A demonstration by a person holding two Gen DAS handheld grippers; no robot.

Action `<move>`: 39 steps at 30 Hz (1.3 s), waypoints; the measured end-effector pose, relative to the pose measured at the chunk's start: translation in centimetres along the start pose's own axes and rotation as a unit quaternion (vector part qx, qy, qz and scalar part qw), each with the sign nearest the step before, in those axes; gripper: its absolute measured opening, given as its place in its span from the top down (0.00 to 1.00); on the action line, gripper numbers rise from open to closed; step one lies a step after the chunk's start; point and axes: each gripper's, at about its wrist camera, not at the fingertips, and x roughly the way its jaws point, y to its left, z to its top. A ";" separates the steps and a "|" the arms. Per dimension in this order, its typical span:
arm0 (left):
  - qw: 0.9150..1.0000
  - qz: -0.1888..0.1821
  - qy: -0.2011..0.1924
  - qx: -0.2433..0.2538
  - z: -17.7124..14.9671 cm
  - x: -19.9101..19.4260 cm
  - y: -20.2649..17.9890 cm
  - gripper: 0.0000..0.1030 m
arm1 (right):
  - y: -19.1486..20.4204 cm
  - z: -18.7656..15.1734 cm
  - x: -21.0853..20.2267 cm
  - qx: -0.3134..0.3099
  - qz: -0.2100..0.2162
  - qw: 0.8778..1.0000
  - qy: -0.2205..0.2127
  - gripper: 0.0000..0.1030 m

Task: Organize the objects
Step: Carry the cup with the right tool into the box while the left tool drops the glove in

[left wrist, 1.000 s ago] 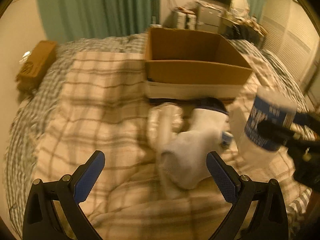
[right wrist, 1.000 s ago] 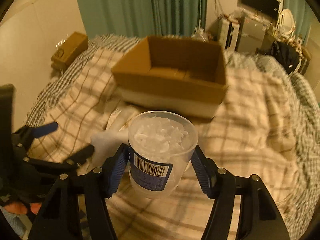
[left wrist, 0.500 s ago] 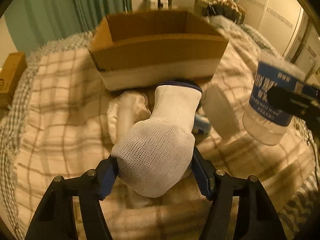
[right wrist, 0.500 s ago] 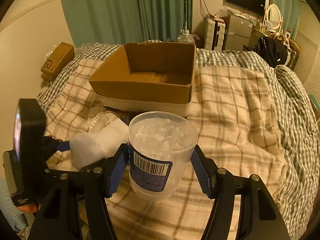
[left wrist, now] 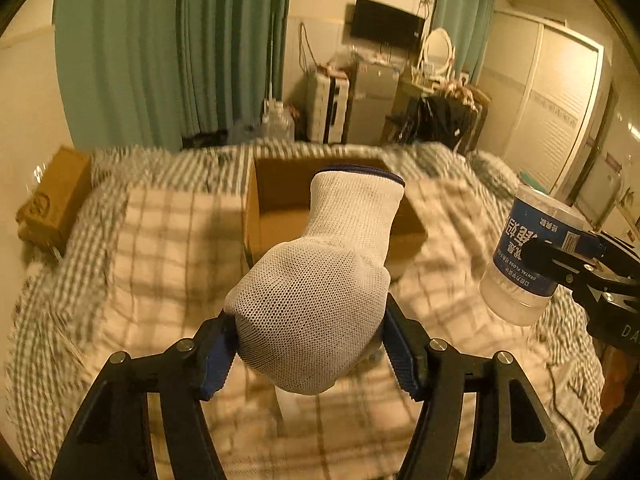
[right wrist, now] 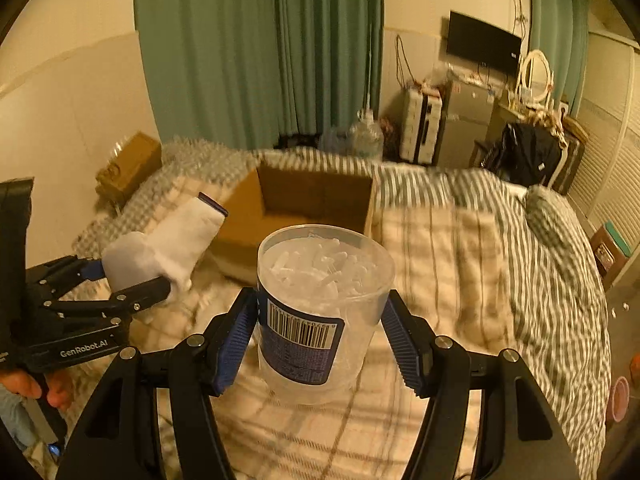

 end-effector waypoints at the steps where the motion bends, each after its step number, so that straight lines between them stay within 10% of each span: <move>1: 1.000 0.002 -0.005 0.001 0.7 -0.1 0.0 0.35 | 0.0 0.7 -0.2 -0.001 0.002 1.000 -0.005 0.39; 15: 0.998 0.035 -0.052 0.001 9.6 7.0 0.5 0.35 | -0.9 10.7 7.5 0.017 0.014 0.999 -0.045 0.39; 28: 0.999 0.040 -0.021 -0.005 6.9 16.2 0.5 0.35 | -2.3 7.8 18.4 0.050 0.008 0.999 -0.003 0.39; 31: 0.999 0.031 -0.021 -0.009 6.8 16.3 0.5 0.24 | -3.2 7.5 18.4 0.068 0.022 0.997 -0.013 0.38; 34: 0.999 0.039 -0.029 -0.007 7.0 15.4 0.3 0.02 | -4.3 8.1 17.8 0.085 0.038 0.996 -0.012 0.15; 39: 0.997 0.057 -0.045 -0.011 7.5 11.5 0.3 0.00 | -5.0 9.0 13.0 0.088 0.021 0.995 -0.045 0.15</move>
